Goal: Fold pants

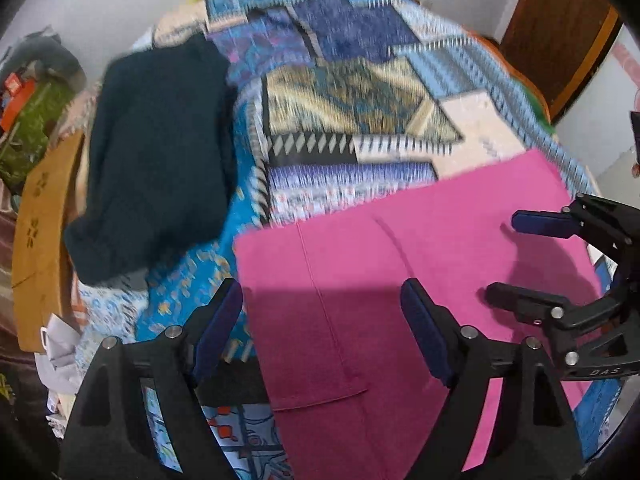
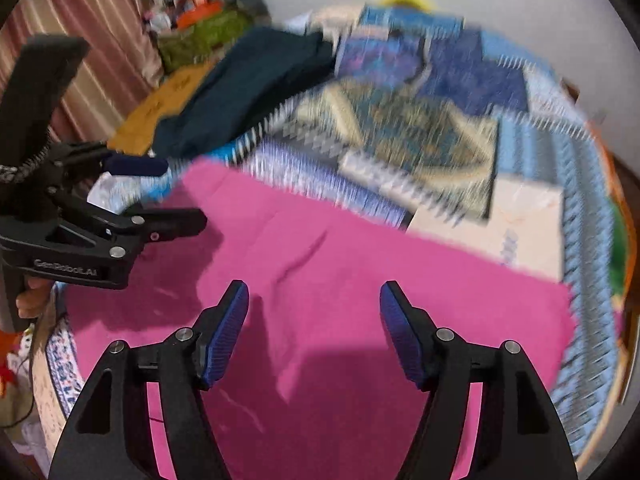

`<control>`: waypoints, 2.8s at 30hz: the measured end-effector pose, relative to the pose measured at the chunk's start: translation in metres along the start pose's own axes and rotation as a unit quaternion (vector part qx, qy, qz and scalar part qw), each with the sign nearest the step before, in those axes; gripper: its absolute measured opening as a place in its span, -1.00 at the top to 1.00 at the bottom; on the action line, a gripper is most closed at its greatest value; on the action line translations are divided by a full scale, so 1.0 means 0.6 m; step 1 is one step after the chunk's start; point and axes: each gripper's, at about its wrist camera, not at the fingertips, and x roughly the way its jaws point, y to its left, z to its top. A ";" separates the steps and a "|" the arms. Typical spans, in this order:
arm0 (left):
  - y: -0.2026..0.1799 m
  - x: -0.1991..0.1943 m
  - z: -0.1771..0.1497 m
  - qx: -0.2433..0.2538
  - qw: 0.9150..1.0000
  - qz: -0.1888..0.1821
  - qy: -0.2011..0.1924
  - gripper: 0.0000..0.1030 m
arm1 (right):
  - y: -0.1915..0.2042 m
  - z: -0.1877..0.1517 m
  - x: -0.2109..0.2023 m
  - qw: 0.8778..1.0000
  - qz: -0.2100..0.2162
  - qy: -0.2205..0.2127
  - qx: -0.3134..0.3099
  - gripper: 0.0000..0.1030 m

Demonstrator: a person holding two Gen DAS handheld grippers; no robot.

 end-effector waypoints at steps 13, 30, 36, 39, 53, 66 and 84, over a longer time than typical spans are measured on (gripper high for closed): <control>0.007 -0.015 -0.067 0.014 1.000 0.004 -0.014 -0.75 | -0.014 -0.078 -0.019 0.999 -0.003 0.026 0.021 -0.42; 0.011 -0.091 -0.155 -0.010 0.998 0.014 -0.060 -0.75 | -0.025 -0.186 -0.100 0.995 -0.073 -0.012 0.066 -0.44; 0.014 -0.112 -0.177 -0.024 0.997 0.021 -0.075 -0.74 | -0.017 -0.194 -0.115 0.994 -0.095 -0.013 0.052 -0.44; 0.019 -0.127 -0.182 -0.041 0.995 0.032 -0.083 -0.74 | -0.006 -0.192 -0.125 0.993 -0.107 -0.022 0.036 -0.44; 0.017 -0.172 -0.212 -0.122 0.988 -0.053 -0.082 -0.74 | 0.055 -0.135 -0.132 0.992 -0.076 -0.096 0.015 -0.45; 0.000 -0.123 -0.212 -0.183 0.967 -0.174 -0.038 -0.74 | 0.062 -0.157 -0.088 0.996 -0.060 -0.061 0.019 -0.45; -0.020 -0.095 -0.170 -0.166 0.980 -0.086 -0.072 0.52 | 0.058 -0.169 -0.090 0.996 -0.037 -0.064 0.043 -0.45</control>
